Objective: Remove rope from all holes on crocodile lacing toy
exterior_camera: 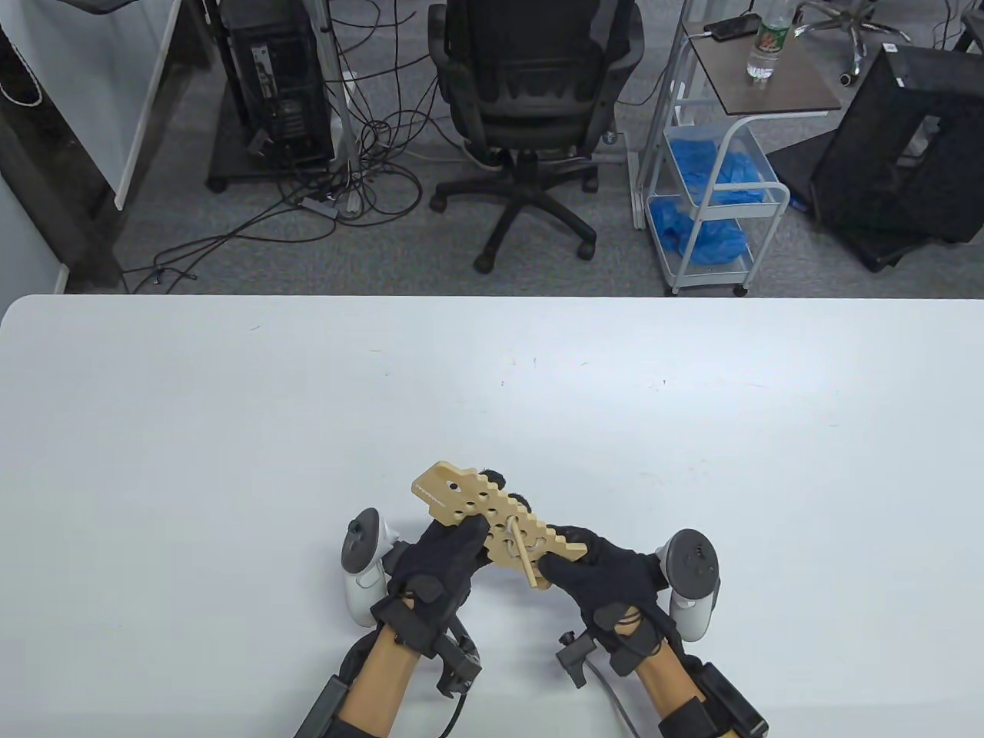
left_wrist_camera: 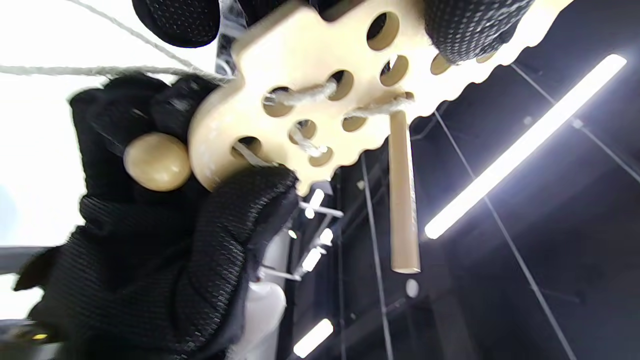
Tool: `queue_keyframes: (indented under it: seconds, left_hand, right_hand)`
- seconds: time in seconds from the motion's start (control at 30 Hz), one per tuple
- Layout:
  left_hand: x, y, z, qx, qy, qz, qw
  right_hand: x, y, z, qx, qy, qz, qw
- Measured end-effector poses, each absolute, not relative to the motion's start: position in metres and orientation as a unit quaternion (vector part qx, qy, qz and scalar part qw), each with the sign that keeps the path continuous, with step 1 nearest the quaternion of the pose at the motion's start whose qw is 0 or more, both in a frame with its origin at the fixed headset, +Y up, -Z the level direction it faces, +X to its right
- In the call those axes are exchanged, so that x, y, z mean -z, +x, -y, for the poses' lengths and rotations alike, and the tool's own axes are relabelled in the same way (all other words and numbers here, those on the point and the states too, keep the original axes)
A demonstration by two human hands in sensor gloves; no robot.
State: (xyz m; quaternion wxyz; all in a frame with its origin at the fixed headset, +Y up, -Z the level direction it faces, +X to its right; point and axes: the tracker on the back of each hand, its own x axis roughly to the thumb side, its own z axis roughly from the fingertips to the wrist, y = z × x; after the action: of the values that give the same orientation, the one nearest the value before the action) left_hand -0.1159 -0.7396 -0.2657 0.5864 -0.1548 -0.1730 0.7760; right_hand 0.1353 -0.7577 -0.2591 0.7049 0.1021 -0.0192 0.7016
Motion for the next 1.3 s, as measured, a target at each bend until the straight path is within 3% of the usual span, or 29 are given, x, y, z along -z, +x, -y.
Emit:
queue_keyframes:
  seconds: [0.27, 0.4, 0.57, 1.0, 1.3]
  left_hand:
    - [0.261, -0.132, 0.746, -0.66, -0.114, 0.003, 0.743]
    - [0.262, -0.128, 0.743, -0.626, -0.14, 0.033, 0.766]
    - [0.258, -0.121, 0.735, -0.562, -0.105, 0.037, 0.819]
    - [0.258, -0.119, 0.739, -0.56, -0.123, 0.044, 0.818]
    - [0.26, -0.12, 0.742, -0.56, -0.13, 0.031, 0.817]
  right_hand:
    - [0.261, 0.155, 0.757, -0.765, 0.041, 0.074, 0.638]
    - [0.258, 0.154, 0.751, -0.796, 0.05, 0.104, 0.594]
    - [0.249, 0.152, 0.742, -0.82, 0.031, 0.177, 0.543]
    - [0.243, 0.133, 0.734, -0.883, 0.091, 0.194, 0.417]
    - [0.248, 0.143, 0.742, -0.87, 0.051, 0.173, 0.459]
